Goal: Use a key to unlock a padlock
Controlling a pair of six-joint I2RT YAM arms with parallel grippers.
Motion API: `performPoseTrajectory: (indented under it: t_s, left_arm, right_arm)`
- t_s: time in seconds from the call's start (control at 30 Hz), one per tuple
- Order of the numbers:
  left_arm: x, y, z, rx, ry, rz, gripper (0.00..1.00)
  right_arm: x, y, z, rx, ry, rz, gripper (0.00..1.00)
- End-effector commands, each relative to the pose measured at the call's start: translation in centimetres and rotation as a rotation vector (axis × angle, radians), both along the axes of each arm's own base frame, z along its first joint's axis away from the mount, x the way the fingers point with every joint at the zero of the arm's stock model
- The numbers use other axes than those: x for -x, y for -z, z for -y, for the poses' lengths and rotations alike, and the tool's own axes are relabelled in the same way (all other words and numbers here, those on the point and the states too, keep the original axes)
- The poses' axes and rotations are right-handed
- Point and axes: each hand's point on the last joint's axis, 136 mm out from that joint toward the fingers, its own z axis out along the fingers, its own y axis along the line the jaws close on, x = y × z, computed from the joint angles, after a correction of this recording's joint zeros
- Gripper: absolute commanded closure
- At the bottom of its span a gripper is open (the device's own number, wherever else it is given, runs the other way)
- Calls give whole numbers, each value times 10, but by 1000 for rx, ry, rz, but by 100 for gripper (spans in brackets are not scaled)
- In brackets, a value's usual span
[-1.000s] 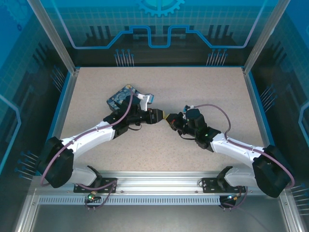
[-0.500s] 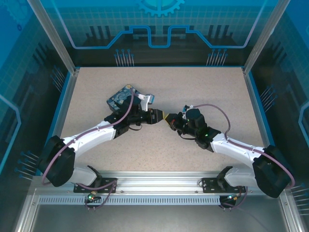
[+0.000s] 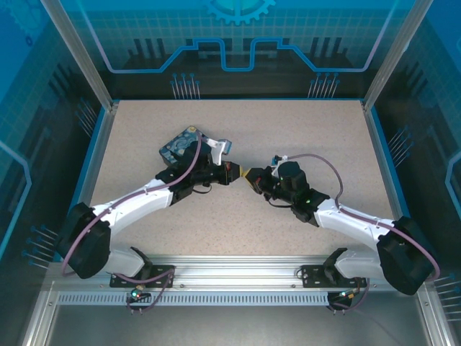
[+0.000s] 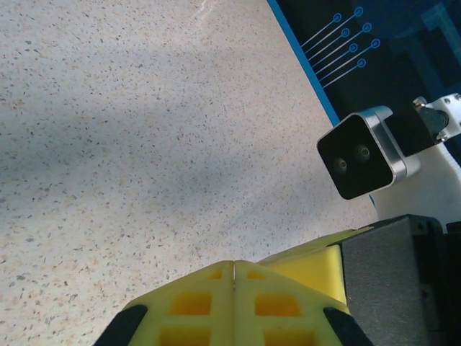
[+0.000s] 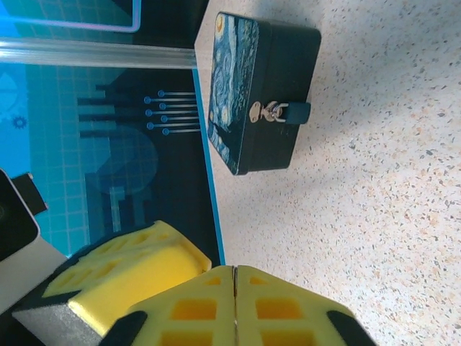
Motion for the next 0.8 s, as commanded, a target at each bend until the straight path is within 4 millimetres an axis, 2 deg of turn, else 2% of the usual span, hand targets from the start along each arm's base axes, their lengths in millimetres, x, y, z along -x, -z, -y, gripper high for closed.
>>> performPoseTrajectory:
  t_s: [0.0,0.1,0.23,0.33,0.4,0.53,0.63,0.7,0.77]
  left_arm:
    - [-1,-39,-8,-38,1,146,100]
    - [0,-57,-16,-60,13,214,100]
    - [3,-83,-24,-78,37,303,100]
    - [10,-102,-25,-92,91,368,100]
    - [17,-115,-24,-98,139,415,100]
    - [35,-136,-15,-67,260,481,100]
    - [51,-153,-6,-13,360,512,100]
    - [62,-161,-2,25,418,525,100]
    - [69,-168,1,54,454,533,100]
  right_arm:
    - [10,-14,-10,3,-114,79,83]
    - [18,-17,-11,32,-181,136,72]
    - [23,-26,-1,99,-240,248,54]
    - [27,-48,12,143,-287,406,38]
    - [31,-70,23,171,-317,545,29]
    - [41,-113,38,185,-356,778,20]
    - [56,-147,36,149,-415,957,16]
    - [68,-163,33,133,-464,1056,14]
    - [74,-171,31,126,-491,1110,14]
